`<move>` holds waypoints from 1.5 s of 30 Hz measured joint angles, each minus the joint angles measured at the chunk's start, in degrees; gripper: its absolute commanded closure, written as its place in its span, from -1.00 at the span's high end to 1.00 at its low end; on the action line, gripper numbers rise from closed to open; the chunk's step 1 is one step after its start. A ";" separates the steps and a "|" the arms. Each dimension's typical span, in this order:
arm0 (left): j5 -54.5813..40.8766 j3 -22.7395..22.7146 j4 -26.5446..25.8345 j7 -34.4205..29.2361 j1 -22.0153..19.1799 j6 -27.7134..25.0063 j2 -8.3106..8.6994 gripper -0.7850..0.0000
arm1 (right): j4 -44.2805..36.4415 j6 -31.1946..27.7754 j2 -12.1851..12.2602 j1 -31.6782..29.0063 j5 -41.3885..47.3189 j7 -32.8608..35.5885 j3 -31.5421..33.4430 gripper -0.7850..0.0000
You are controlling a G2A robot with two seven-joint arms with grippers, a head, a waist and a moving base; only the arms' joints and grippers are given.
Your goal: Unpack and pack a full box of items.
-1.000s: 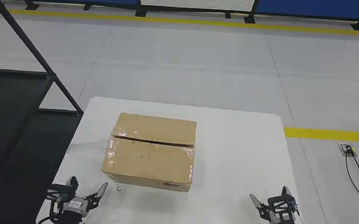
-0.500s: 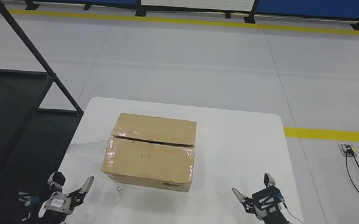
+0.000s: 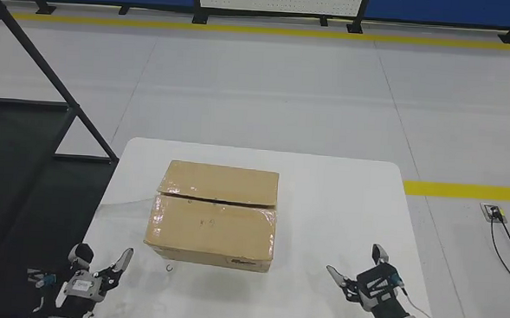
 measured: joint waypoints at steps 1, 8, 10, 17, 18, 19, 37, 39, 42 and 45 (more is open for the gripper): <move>-0.64 0.03 0.09 -0.81 -0.67 0.14 -0.01 1.00 | 0.35 0.13 -0.11 0.60 1.74 -0.22 -0.45 1.00; -3.48 -1.75 0.80 -2.05 -3.15 -1.57 0.03 1.00 | 3.74 -9.44 -0.42 6.94 18.09 5.23 -1.83 1.00; -3.59 -2.53 0.74 -1.77 -3.58 -2.37 0.08 1.00 | 6.02 -12.25 -0.47 9.63 24.53 7.95 -2.05 1.00; -6.51 -4.35 1.22 -1.17 -4.81 -3.64 0.02 1.00 | 15.36 -19.76 -0.85 19.68 44.82 17.87 -5.70 1.00; -6.99 -4.53 1.30 -1.45 -4.92 -3.59 0.00 1.00 | 17.04 -21.00 -0.92 21.40 49.00 20.09 -6.49 1.00; -7.30 -4.63 1.40 -1.76 -4.97 -3.54 -0.02 1.00 | 18.29 -22.07 -0.95 22.68 52.34 22.02 -7.09 1.00; -2.72 -3.06 4.68 -5.59 -7.21 -1.37 -0.05 1.00 | 21.25 -25.57 -0.87 26.26 61.07 27.61 -8.48 1.00; -2.73 -3.01 4.68 -5.63 -7.22 -1.41 -0.05 1.00 | 21.79 -25.59 -0.96 26.37 61.60 26.28 -8.95 1.00; -2.56 -2.72 5.00 -6.00 -7.80 -1.65 -0.06 1.00 | 22.60 -26.17 -1.05 26.91 62.61 25.27 -9.48 1.00; -1.53 -2.04 5.61 -6.19 -9.05 -1.38 -0.08 1.00 | 23.58 -26.21 -1.19 27.91 64.64 24.72 -10.11 1.00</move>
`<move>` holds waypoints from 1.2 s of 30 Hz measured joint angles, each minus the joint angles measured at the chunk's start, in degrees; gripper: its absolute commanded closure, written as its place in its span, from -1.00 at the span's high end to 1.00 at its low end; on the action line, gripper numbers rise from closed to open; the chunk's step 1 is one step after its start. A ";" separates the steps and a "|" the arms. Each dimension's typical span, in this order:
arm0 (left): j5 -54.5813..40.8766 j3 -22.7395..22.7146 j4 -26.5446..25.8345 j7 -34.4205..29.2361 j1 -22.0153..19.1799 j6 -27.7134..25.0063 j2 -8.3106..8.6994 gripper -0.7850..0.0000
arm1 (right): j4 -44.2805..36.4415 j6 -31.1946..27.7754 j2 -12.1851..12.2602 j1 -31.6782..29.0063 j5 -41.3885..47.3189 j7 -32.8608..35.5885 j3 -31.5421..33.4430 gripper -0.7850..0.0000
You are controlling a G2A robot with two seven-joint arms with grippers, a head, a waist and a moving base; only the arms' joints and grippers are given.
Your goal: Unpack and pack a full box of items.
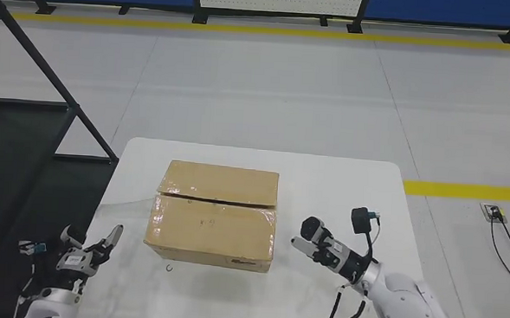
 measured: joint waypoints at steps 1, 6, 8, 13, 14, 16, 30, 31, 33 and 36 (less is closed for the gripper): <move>0.46 0.30 0.28 0.02 -0.41 0.14 -0.01 1.00 | 0.36 -0.06 -0.05 0.39 0.84 -0.02 -0.23 1.00; 3.00 2.33 2.24 0.48 -2.51 1.11 -0.13 1.00 | 3.21 -0.91 -0.26 2.94 4.88 1.11 -1.63 1.00; 3.40 2.78 2.42 0.81 -2.69 1.07 -0.18 1.00 | 4.00 -0.88 -0.29 3.59 5.46 1.46 -1.96 1.00; 3.28 2.89 2.42 1.15 -2.54 1.28 -0.26 1.00 | 4.26 -0.82 -0.29 3.84 5.43 1.74 -2.11 1.00; 3.28 2.89 2.42 1.15 -2.54 1.28 -0.26 1.00 | 4.25 -0.82 -0.29 3.84 5.43 1.74 -2.11 1.00; 3.28 2.89 2.42 1.14 -2.54 1.28 -0.25 1.00 | 4.25 -0.82 -0.29 3.84 5.43 1.73 -2.11 1.00; 4.50 3.36 1.71 0.22 -2.78 0.46 -0.22 1.00 | 3.44 -0.68 -0.30 2.93 5.32 0.69 -2.25 1.00; 4.40 3.41 1.61 0.22 -2.86 0.52 -0.24 1.00 | 3.36 -0.90 -0.29 2.82 5.41 0.60 -2.28 1.00; 3.95 3.48 1.38 0.10 -3.04 0.68 -0.29 1.00 | 3.42 -1.60 -0.27 2.83 5.91 0.70 -2.41 1.00; 3.48 3.40 0.83 0.38 -3.20 1.37 -0.38 1.00 | 4.01 -2.37 -0.26 3.57 6.81 1.41 -2.75 1.00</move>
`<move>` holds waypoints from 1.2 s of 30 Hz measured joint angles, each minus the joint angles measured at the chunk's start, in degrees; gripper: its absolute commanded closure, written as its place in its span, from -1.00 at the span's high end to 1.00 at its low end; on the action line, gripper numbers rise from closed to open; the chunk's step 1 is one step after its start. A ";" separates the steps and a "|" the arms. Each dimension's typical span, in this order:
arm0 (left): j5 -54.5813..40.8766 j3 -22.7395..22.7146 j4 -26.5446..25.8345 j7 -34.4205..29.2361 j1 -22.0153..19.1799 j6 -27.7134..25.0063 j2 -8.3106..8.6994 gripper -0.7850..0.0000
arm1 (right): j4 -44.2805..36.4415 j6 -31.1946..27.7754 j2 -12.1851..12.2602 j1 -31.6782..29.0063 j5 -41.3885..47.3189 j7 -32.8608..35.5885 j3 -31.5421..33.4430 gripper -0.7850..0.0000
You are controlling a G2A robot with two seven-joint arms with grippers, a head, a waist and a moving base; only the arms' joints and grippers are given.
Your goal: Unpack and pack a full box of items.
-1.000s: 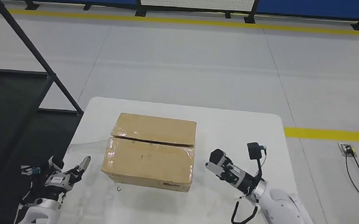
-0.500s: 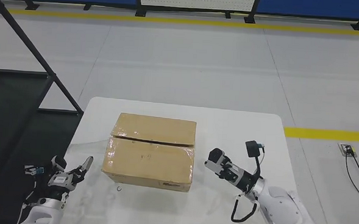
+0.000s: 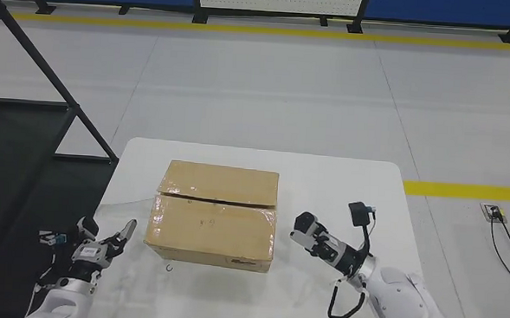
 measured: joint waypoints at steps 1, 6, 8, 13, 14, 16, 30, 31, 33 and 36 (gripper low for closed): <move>-0.34 -0.11 -0.16 0.27 0.02 0.37 -0.05 1.00 | 0.38 -0.03 -0.02 0.46 0.30 0.38 -0.21 1.00; -3.71 -1.05 -0.96 1.83 0.97 1.19 -0.31 1.00 | 3.86 0.43 -0.25 4.54 2.50 3.71 -1.98 1.00; -5.21 -1.56 -1.29 2.35 1.63 0.76 -0.39 1.00 | 5.25 0.59 -0.35 6.32 3.50 5.50 -2.79 1.00; -8.06 -2.96 -1.66 4.99 3.05 0.03 -0.61 1.00 | 9.01 1.27 -0.81 10.76 3.65 7.32 -5.08 1.00; -8.54 -3.14 -1.75 5.61 3.26 -0.01 -0.66 1.00 | 9.53 1.27 -0.91 11.30 3.75 7.35 -5.46 1.00; -9.54 -3.50 -2.00 6.80 3.80 -0.11 -0.78 1.00 | 10.67 1.07 -1.07 12.40 4.60 8.11 -6.25 1.00; -9.81 -3.60 -2.11 6.60 4.23 -0.18 -0.82 1.00 | 13.67 -5.93 -0.91 14.65 19.44 20.02 -7.60 1.00; -9.81 -3.60 -2.11 6.60 4.23 -0.18 -0.82 1.00 | 13.58 -6.43 -0.81 14.59 20.68 21.07 -7.44 1.00; -9.81 -3.60 -2.11 6.60 4.23 -0.18 -0.82 1.00 | 12.94 -7.67 -0.55 14.33 23.77 23.86 -7.13 1.00; -9.81 -3.60 -2.11 6.60 4.23 -0.18 -0.82 1.00 | 11.38 -9.35 -0.06 13.77 28.45 28.56 -6.71 1.00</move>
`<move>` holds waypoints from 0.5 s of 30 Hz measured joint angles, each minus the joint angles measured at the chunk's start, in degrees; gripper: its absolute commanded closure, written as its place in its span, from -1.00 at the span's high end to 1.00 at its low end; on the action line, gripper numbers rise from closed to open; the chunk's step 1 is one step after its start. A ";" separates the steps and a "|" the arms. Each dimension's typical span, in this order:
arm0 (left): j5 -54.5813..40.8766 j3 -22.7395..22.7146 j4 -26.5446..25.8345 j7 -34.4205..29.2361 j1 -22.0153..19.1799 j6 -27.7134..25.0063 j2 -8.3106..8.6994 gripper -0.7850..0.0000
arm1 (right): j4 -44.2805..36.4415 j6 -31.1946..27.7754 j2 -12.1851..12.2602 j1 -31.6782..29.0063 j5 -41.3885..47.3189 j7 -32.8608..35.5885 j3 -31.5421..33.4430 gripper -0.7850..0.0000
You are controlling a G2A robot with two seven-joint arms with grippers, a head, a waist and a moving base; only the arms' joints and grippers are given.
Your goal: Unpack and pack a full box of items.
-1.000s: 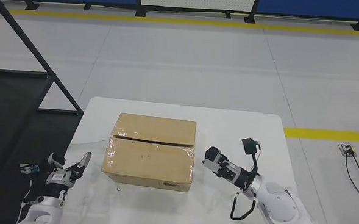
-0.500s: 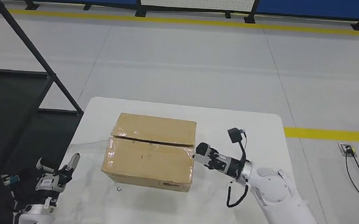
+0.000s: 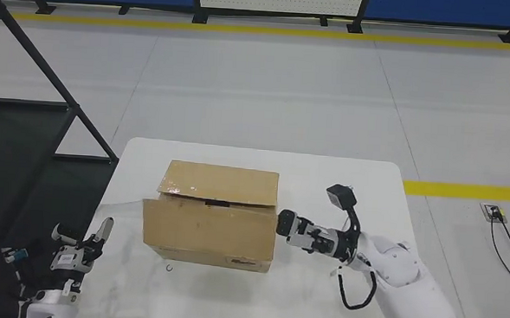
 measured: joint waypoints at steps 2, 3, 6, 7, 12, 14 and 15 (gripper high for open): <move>0.00 0.00 0.00 0.00 0.00 0.00 0.00 1.00 | -1.97 0.72 0.41 -0.42 1.73 1.25 -0.06 1.00; 0.00 0.00 0.00 0.00 0.00 0.00 0.00 1.00 | -3.42 1.32 0.76 -0.77 2.13 1.57 -0.14 1.00; 0.00 0.00 0.00 0.00 0.00 0.00 0.00 1.00 | -6.57 2.03 1.72 -1.48 1.92 2.11 -0.46 1.00; 0.00 0.00 0.00 0.00 0.00 0.00 0.00 1.00 | -7.40 2.14 2.01 -1.66 1.71 2.23 -0.66 1.00; -0.30 -0.08 -0.52 0.76 0.03 -0.60 -0.09 1.00 | -10.80 2.27 3.67 -2.19 -0.17 2.38 -2.40 1.00; -0.87 -0.18 -0.76 0.96 0.20 -1.36 -0.13 1.00 | -11.42 2.12 4.26 -2.17 -1.06 2.23 -3.25 1.00; -1.25 -0.27 -0.96 0.99 0.33 -2.12 -0.14 1.00 | -11.68 2.01 4.66 -2.07 -1.68 2.11 -3.86 1.00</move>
